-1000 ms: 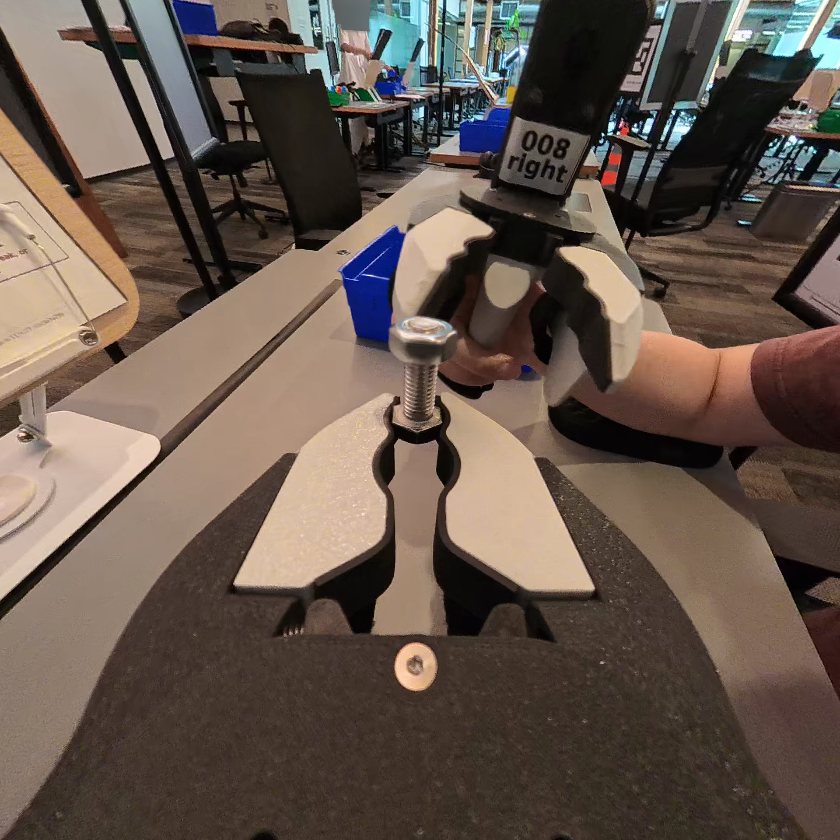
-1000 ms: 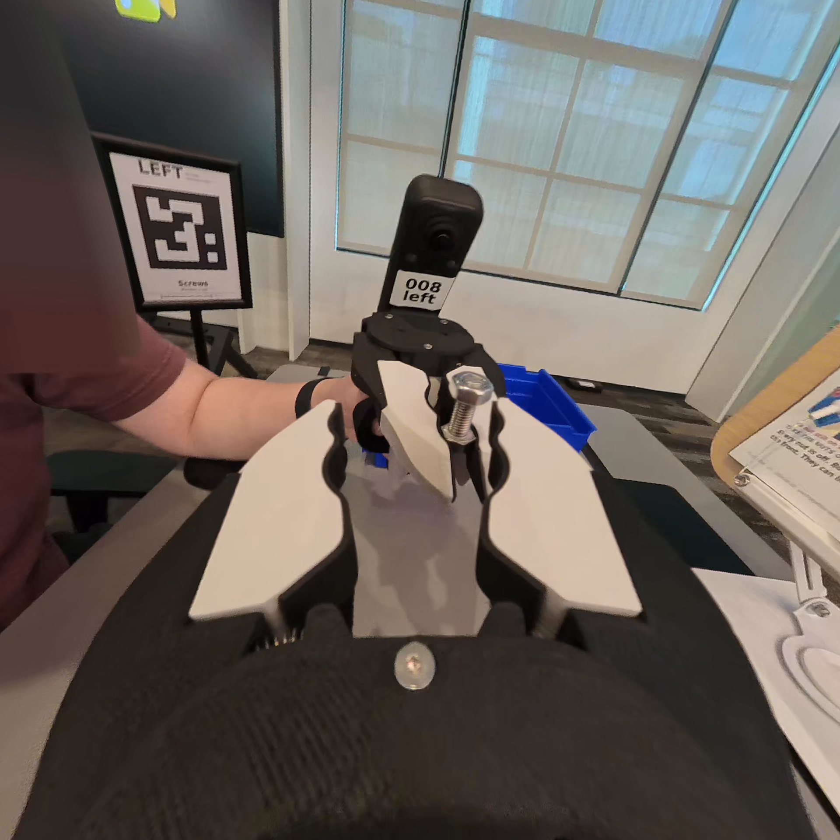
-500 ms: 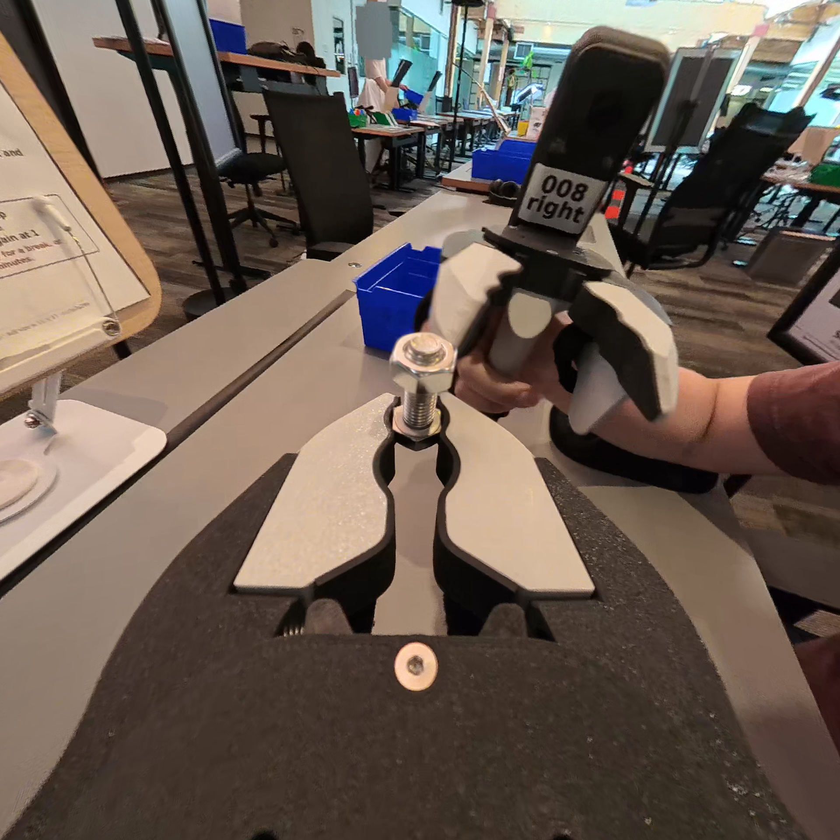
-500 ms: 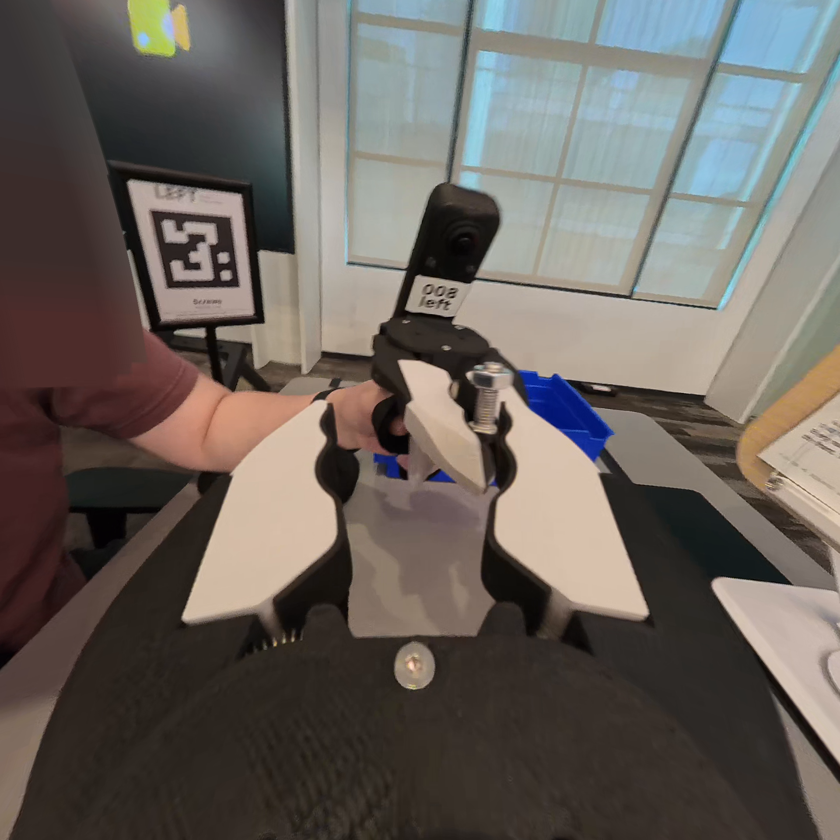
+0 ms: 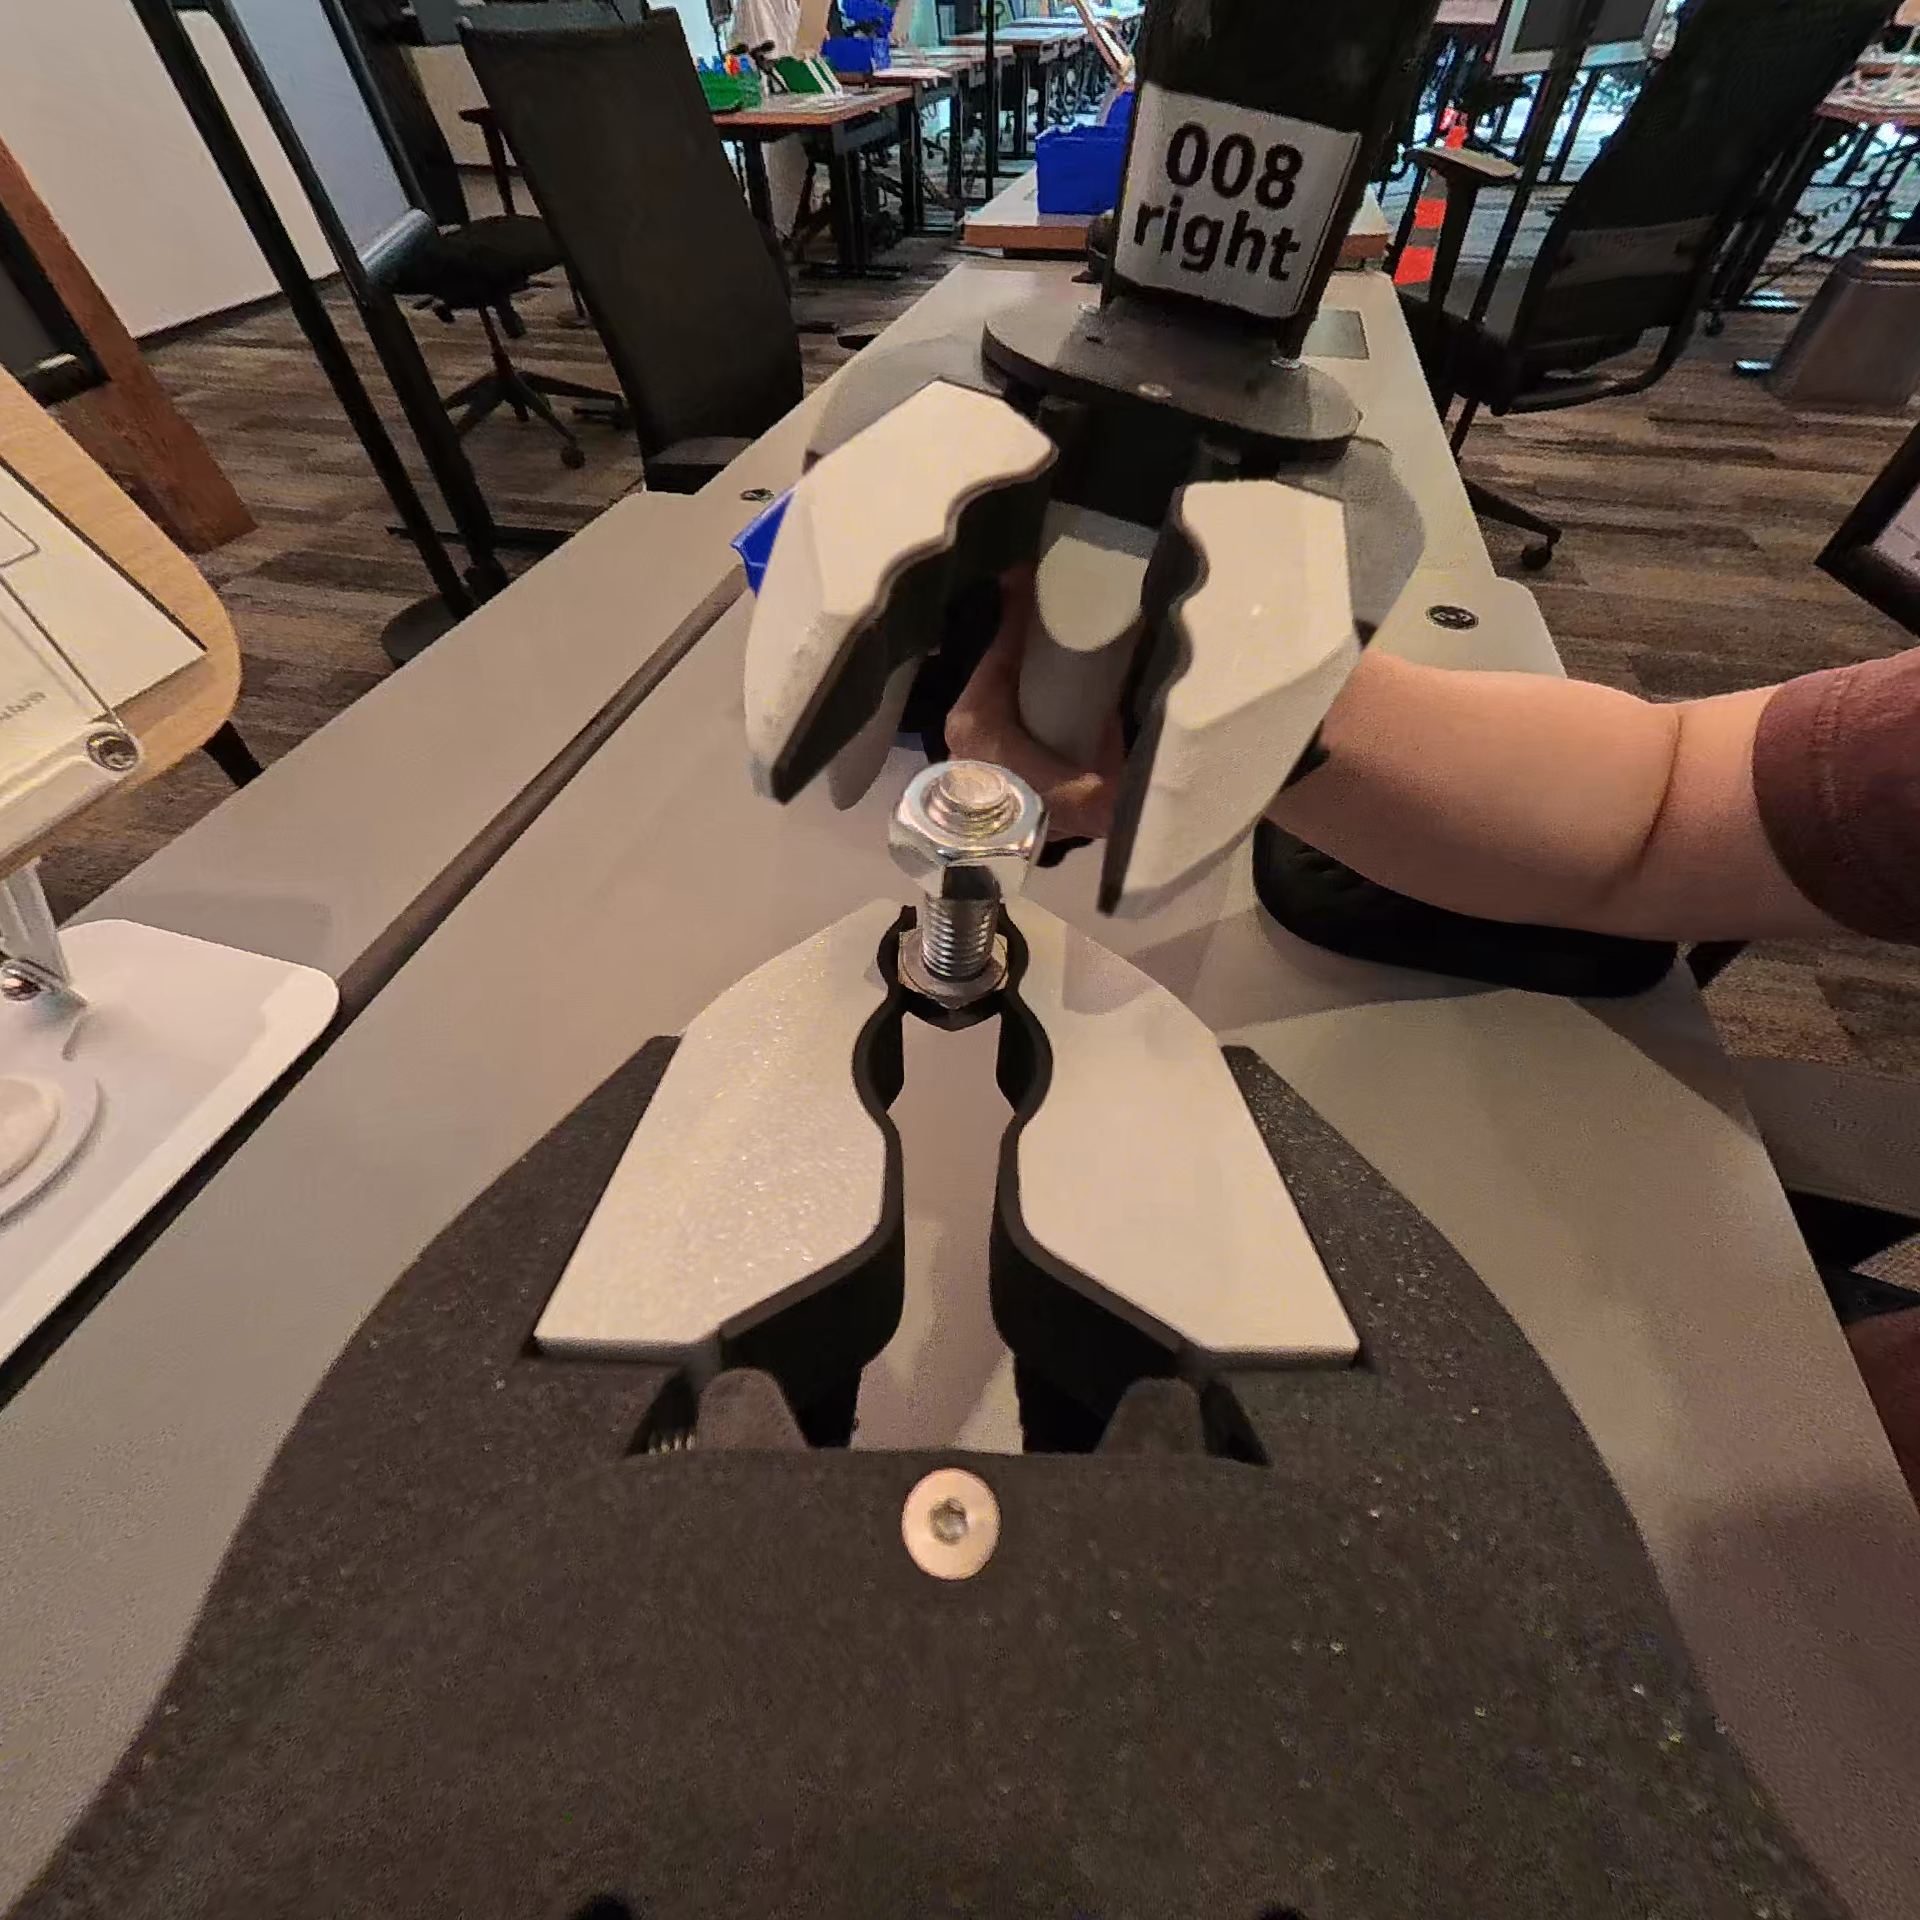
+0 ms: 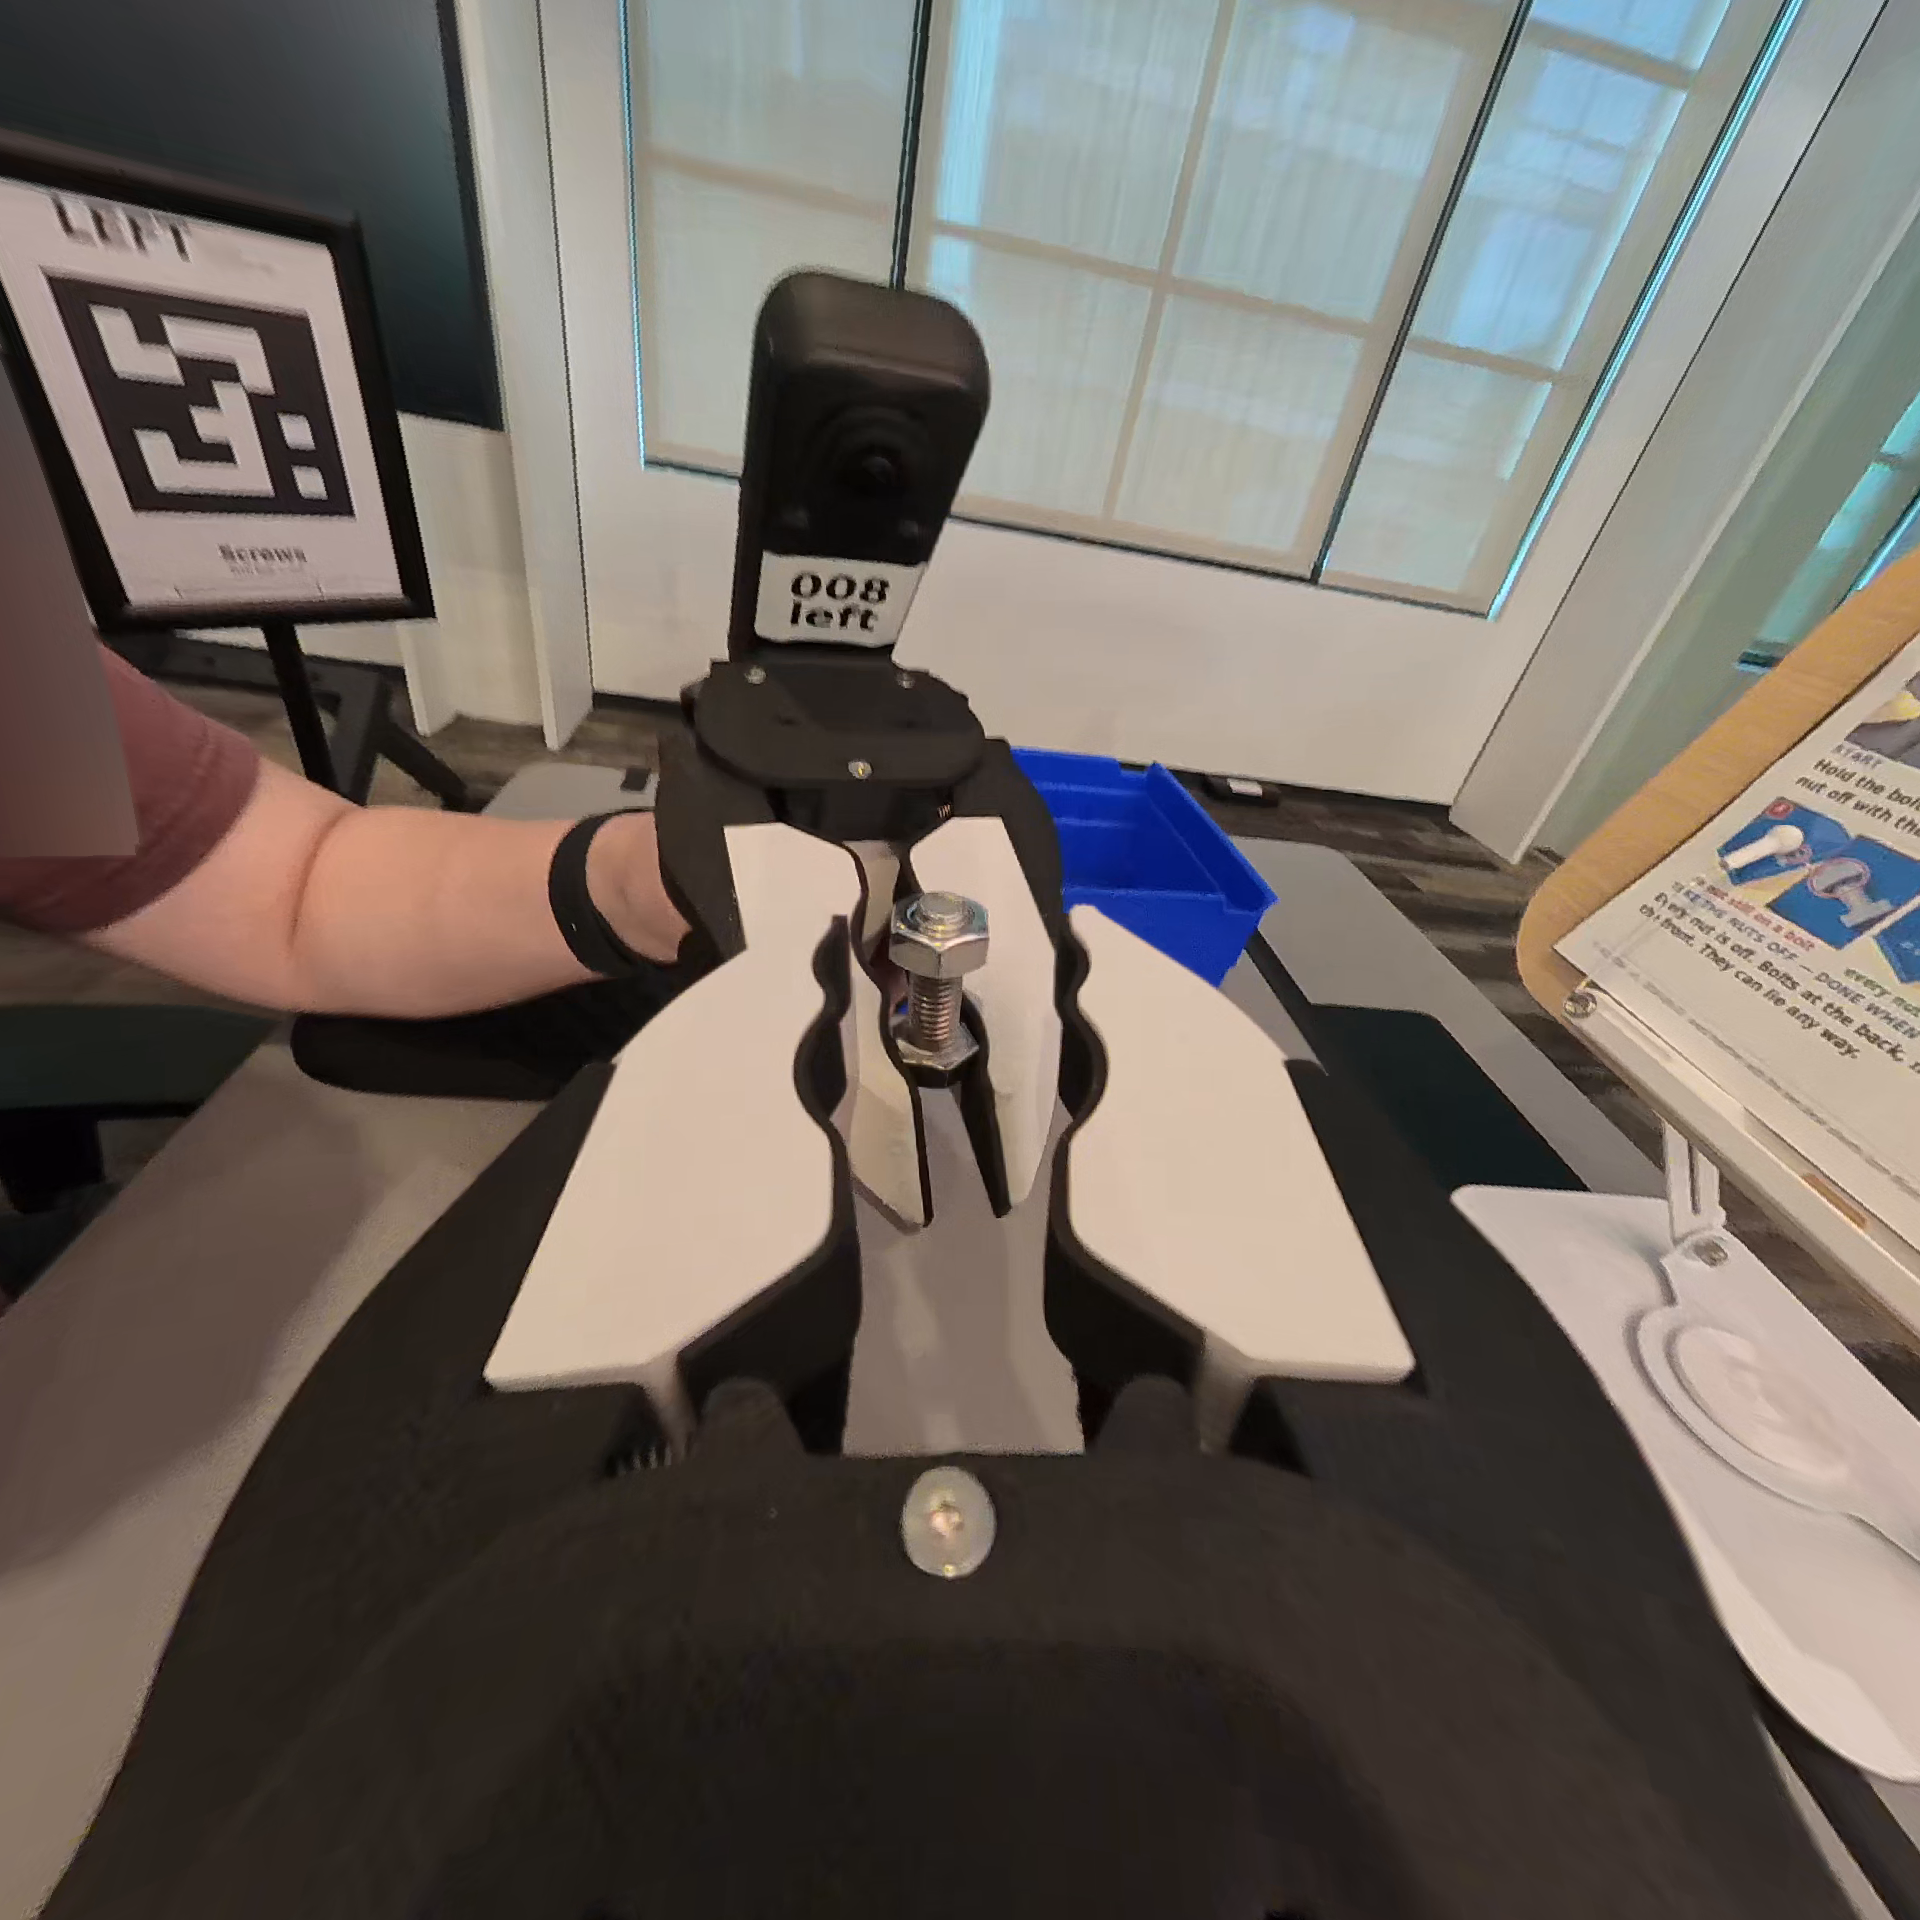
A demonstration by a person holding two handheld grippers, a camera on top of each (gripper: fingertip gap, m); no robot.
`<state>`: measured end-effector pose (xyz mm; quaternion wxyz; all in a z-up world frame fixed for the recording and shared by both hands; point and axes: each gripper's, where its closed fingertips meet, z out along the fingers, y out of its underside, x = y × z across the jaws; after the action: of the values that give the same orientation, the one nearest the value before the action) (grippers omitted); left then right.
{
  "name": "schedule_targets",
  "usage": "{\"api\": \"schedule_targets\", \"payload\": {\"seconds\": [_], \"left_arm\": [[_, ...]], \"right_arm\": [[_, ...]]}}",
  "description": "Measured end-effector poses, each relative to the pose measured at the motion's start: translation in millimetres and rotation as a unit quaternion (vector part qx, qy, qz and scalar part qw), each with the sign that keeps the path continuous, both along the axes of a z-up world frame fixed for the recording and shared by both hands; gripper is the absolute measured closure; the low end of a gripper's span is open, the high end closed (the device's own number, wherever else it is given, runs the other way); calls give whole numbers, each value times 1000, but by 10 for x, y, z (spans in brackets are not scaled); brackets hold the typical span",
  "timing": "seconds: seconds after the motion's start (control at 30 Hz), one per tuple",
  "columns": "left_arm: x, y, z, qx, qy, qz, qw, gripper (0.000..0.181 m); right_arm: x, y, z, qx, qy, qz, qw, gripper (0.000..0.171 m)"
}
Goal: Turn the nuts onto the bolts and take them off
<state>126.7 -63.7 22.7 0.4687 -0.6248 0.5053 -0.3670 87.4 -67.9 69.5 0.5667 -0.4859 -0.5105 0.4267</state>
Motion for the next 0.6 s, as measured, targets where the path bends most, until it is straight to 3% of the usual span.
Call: {"api": "schedule_targets", "payload": {"seconds": [0.17,0.37,0.6], "left_arm": [[10,-20,-2,13,9,-1,1000,168],[2,-42,19,-5,-1,-11,1000,168],[-29,24,40,-2,-8,10,1000,162]], "right_arm": [[-45,-15,-128,-3,-41,7,999,153],[-35,-25,-109,-62,-19,39,997,154],[11,58,4,-180,67,82,978,154]]}}
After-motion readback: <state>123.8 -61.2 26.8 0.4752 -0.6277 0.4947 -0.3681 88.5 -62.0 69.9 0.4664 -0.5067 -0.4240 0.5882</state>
